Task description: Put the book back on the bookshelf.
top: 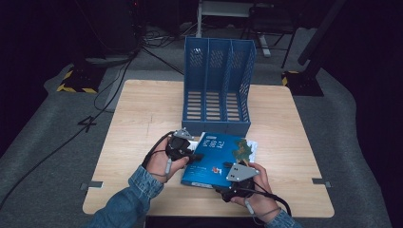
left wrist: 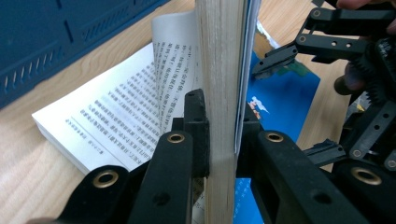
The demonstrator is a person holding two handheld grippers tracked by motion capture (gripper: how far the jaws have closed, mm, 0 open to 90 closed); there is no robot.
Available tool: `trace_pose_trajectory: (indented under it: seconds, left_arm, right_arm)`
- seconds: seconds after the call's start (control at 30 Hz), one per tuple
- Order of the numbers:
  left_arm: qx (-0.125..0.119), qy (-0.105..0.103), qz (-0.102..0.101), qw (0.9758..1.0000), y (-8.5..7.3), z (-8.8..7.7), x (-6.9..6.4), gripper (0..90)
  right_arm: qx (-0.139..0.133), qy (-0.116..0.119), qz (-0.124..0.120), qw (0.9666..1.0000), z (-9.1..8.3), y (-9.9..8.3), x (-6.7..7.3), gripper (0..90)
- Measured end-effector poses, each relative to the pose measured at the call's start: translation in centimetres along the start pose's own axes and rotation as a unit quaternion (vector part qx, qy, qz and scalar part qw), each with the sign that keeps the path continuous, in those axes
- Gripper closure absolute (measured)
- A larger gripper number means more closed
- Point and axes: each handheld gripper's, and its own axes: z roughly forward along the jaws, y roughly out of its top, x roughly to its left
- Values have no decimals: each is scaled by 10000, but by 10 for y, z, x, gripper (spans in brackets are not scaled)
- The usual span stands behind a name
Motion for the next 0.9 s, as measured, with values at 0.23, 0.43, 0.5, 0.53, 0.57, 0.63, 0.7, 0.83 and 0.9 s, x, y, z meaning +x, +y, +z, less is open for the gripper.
trace_pose_trajectory:
  seconds: [0.23, 0.43, 0.5, 0.53, 0.57, 0.63, 0.7, 0.83, 0.9]
  left_arm:
    - [254, 175, 78, 9995, 26, -1, -9, 811]
    - [285, 223, 63, 9993, 42, 0, -11, 810]
    - [277, 227, 59, 9993, 45, 1, -10, 809]
    - [277, 227, 59, 9993, 45, 1, -10, 809]
    - [283, 240, 48, 9993, 48, 1, -11, 810]
    - [317, 277, 88, 9991, 51, 1, -12, 810]
    - [297, 282, 59, 9991, 53, 2, -12, 810]
    - [329, 296, 80, 9990, 55, 3, -12, 810]
    - [333, 285, 79, 9990, 55, 3, -10, 810]
  right_arm:
    - [-147, -212, 108, 9996, -4, 1, -2, 130]
    - [-271, -400, 234, 9986, -4, 2, -3, 99]
    - [-280, -446, 251, 9983, -4, 2, -4, 91]
    - [-247, -458, 226, 9984, -4, 3, -4, 93]
    - [-153, -454, 147, 9987, -5, 4, -5, 92]
    - [-90, -468, 96, 9988, -5, 6, -5, 81]
    - [-86, -504, 63, 9987, -4, 6, -5, 72]
    - [-77, -665, -40, 9978, 0, 6, -3, 42]
    - [-33, -728, -140, 9972, 2, 6, -1, 30]
